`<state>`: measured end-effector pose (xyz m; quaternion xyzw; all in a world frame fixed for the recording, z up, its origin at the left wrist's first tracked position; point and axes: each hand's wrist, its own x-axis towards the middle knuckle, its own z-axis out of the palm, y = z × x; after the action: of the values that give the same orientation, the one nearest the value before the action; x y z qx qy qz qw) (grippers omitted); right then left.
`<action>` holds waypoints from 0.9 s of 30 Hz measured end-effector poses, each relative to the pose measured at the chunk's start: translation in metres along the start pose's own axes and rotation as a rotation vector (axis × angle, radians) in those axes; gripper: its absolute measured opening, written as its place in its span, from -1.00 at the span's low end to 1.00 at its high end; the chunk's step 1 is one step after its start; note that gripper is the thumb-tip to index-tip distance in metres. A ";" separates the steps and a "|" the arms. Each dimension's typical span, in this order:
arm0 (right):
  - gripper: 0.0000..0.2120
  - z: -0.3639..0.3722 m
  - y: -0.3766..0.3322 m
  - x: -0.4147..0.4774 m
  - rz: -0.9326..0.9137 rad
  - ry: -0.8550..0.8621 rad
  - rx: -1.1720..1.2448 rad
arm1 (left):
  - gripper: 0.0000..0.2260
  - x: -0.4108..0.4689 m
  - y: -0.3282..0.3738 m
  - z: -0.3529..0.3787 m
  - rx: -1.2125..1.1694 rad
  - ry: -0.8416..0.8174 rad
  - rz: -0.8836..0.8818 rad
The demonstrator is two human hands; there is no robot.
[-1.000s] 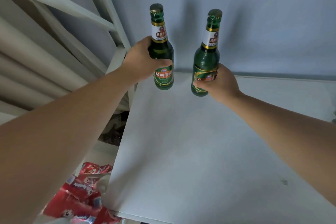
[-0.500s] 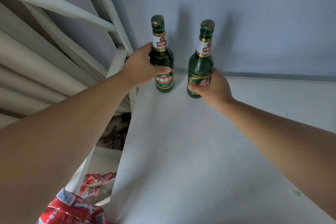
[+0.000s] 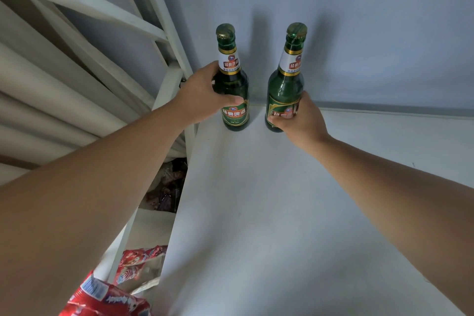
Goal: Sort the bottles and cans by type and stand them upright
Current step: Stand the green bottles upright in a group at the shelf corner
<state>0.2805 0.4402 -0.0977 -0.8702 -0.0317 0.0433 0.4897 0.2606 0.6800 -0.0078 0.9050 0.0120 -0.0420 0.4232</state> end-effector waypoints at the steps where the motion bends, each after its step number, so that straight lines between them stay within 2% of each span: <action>1: -0.37 0.001 0.000 0.001 0.001 -0.001 -0.004 | -0.45 0.000 -0.003 -0.001 -0.009 -0.011 0.002; 12: -0.39 0.002 -0.006 0.002 0.038 0.000 -0.049 | -0.40 0.012 -0.005 -0.008 -0.042 -0.079 -0.020; 18: -0.37 0.000 -0.016 -0.002 0.087 -0.014 -0.105 | -0.36 0.006 -0.010 -0.007 -0.047 -0.058 -0.049; 27: -0.36 -0.010 -0.029 -0.014 0.129 -0.124 -0.207 | -0.35 -0.002 -0.003 -0.001 0.068 0.029 -0.148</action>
<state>0.2677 0.4456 -0.0675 -0.9120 -0.0101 0.1252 0.3906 0.2583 0.6825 -0.0093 0.9160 0.0835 -0.0607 0.3876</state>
